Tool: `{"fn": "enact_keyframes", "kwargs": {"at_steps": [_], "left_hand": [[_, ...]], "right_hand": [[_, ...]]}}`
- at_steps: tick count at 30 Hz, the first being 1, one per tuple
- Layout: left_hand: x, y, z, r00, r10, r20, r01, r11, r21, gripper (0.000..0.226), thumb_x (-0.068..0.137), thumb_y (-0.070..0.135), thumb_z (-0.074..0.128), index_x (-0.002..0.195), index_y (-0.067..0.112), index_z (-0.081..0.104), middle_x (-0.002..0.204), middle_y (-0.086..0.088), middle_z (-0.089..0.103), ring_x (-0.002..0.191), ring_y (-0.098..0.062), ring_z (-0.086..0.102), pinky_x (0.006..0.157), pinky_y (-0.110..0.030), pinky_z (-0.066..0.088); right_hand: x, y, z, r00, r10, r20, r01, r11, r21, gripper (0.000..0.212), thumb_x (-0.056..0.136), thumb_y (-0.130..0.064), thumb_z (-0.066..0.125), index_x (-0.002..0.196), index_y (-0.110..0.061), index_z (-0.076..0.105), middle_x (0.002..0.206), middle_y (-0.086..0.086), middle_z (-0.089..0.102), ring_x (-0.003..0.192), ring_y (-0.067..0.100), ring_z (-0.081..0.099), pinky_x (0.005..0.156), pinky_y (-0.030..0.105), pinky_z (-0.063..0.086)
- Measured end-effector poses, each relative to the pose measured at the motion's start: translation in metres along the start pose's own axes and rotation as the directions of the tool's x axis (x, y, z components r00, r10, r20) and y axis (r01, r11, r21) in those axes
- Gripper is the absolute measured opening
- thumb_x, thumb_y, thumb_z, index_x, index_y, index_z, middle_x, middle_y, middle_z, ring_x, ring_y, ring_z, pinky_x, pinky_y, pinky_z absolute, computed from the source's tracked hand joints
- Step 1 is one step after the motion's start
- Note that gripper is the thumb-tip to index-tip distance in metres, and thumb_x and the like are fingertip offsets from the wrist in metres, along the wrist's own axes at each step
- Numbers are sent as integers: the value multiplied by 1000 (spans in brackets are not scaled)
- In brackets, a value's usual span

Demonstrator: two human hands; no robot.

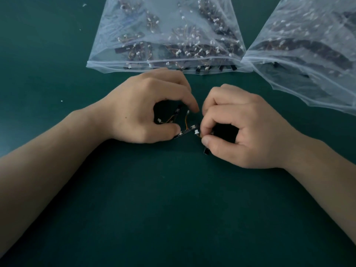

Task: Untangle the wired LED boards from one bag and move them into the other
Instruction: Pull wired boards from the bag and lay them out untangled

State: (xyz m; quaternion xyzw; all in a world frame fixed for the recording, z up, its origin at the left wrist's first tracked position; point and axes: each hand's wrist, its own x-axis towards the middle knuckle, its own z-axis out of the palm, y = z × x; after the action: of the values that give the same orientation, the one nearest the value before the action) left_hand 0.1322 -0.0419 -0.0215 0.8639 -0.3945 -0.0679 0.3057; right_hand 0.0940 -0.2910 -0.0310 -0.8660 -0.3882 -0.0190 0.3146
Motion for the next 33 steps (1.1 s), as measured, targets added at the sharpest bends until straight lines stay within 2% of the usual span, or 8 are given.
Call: {"fn": "enact_keyframes", "kwargs": {"at_steps": [3,6,10,13,16,21,28,33], "left_hand": [[0,-1,-1,999,17,44,-15,999,-41,38,78,34,80,115,30,79,113,6,62,102,-16,63,88,-44,51],[0,0,1,997,31,65,-26,997,-75,39,76,23,80,114,32,80,109,6,63,98,-22,64,82,-45,52],[1,4,3,995,53,85,-46,995,-85,33,74,18,76,104,31,83,95,5,62,87,-18,60,77,-43,48],[1,8,2,994,52,92,-45,997,-69,41,73,17,73,110,31,81,95,5,63,87,-15,60,81,-39,47],[1,12,3,989,72,128,-69,997,-26,48,70,16,67,112,35,80,91,10,62,86,-13,58,87,-31,41],[2,13,3,990,57,130,-58,998,5,40,69,22,69,106,35,78,76,13,56,79,-16,55,82,-22,32],[1,14,6,995,42,85,-46,998,43,31,74,37,74,105,34,72,73,14,53,78,-11,54,80,-25,35],[1,16,8,996,54,69,-59,995,77,34,75,41,74,107,30,72,71,12,52,73,-12,52,77,-39,45]], "right_hand": [[2,-1,-2,993,57,-105,-53,998,36,15,92,-24,68,80,-16,62,80,-7,56,75,17,55,66,37,45],[0,5,-9,977,124,-175,-117,992,50,18,94,-24,62,78,-17,56,69,-13,52,65,15,54,57,29,40],[-4,10,-11,981,189,-51,-190,981,-26,9,87,-33,67,83,-26,63,65,-13,56,64,17,56,55,31,40],[-2,9,-12,986,164,11,-163,986,-42,9,86,-39,69,85,-31,65,68,-14,57,66,15,57,56,32,43],[-1,11,-14,985,165,47,-162,986,-48,11,83,-43,70,83,-32,66,69,-14,56,66,12,57,57,34,45],[-1,11,-13,985,158,65,-156,987,-39,11,83,-43,73,86,-33,69,70,-15,55,67,13,56,59,32,44],[-1,11,-12,985,160,58,-157,986,-59,14,85,-47,70,88,-33,70,71,-14,55,68,12,56,60,30,42],[-1,10,-12,986,159,57,-154,985,-80,14,86,-46,70,88,-32,69,71,-13,55,69,12,55,61,28,39]]}}
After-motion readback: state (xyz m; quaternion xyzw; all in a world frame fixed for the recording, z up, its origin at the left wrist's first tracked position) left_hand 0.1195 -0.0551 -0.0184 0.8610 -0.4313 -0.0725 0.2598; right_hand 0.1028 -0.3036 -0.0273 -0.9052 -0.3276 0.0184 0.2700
